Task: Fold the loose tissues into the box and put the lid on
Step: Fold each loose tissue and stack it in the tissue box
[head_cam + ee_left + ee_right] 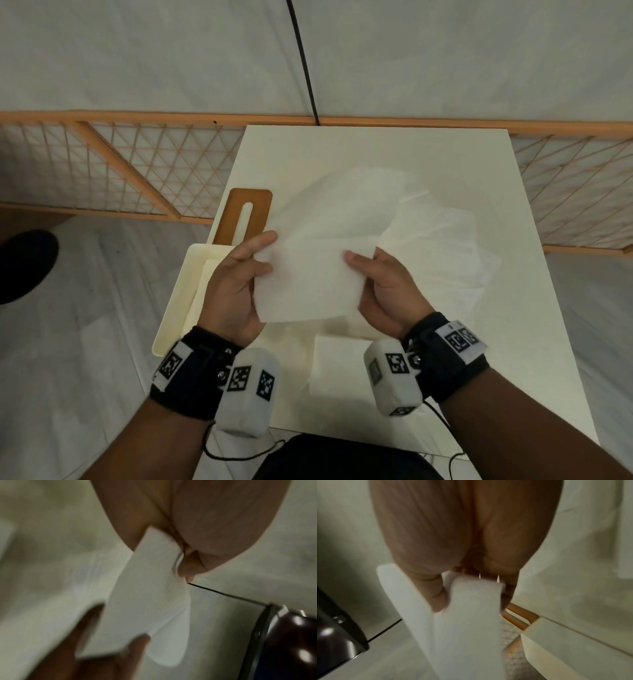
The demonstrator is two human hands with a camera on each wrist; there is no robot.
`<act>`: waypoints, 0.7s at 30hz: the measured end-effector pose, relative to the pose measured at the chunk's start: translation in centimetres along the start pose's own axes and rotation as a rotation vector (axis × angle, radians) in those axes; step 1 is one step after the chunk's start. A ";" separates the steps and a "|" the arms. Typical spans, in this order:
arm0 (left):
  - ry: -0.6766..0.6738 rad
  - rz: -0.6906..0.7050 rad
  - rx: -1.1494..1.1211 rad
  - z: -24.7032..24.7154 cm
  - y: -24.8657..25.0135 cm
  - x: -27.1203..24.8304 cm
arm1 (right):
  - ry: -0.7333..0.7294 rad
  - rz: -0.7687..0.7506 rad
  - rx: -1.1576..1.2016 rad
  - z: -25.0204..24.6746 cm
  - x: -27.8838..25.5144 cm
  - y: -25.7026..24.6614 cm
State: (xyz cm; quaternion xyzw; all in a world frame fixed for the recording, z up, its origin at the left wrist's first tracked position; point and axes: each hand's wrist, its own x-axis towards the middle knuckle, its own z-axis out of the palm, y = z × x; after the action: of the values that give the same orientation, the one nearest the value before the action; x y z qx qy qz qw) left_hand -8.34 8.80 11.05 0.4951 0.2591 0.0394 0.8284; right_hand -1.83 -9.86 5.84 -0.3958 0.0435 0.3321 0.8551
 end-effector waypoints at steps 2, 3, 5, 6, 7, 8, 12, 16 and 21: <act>0.042 0.073 0.184 -0.8 0.0 0.1 | 0.078 -0.067 -0.053 -0.5 -0.4 -1.0; 0.055 0.104 0.269 -1.1 -0.2 0.2 | 0.103 -0.097 -0.090 -0.9 -0.7 -1.5; 0.036 0.140 0.374 -1.7 -0.5 0.5 | 0.126 -0.129 -0.169 -1.6 -1.3 -2.3; 0.010 0.136 0.401 -1.9 -0.6 0.7 | 0.125 -0.134 -0.214 -1.8 -1.6 -2.6; -0.019 0.115 0.421 -2.0 -0.7 0.9 | 0.122 -0.136 -0.267 -2.1 -1.9 -2.8; -0.051 0.086 0.426 -2.0 -0.7 1.1 | 0.120 -0.141 -0.321 -2.4 -2.2 -3.1; -0.137 -0.099 0.400 -2.5 -1.4 2.0 | 0.144 -0.169 -0.478 -3.9 -3.3 -3.9; -0.179 -0.058 0.511 -3.1 -2.1 2.0 | 0.094 -0.143 -0.667 -5.6 -4.8 -4.7; -0.288 0.007 0.589 -3.3 -2.5 1.4 | 0.195 -0.242 -0.659 -6.5 -6.0 -4.5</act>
State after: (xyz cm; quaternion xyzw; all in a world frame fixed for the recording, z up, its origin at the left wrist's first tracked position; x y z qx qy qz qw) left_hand -9.20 10.61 7.15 0.7149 0.1378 -0.1046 0.6775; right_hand -2.48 -19.75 6.34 -0.6821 -0.0318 0.1853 0.7067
